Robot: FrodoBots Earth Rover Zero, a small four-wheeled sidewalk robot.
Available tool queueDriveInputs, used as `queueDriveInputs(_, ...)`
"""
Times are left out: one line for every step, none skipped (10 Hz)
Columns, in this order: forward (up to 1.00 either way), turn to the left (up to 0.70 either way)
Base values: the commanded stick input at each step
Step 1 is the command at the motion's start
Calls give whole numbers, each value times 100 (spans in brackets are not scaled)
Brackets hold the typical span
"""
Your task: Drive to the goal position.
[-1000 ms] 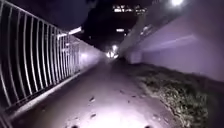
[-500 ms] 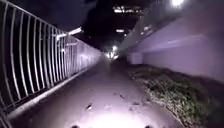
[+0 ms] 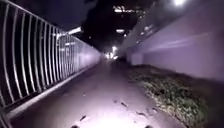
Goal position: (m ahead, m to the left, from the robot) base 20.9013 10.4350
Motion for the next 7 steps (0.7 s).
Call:
queueDriveInputs(50,0)
queueDriveInputs(50,0)
queueDriveInputs(50,0)
queueDriveInputs(50,0)
queueDriveInputs(50,0)
queueDriveInputs(50,0)
queueDriveInputs(50,0)
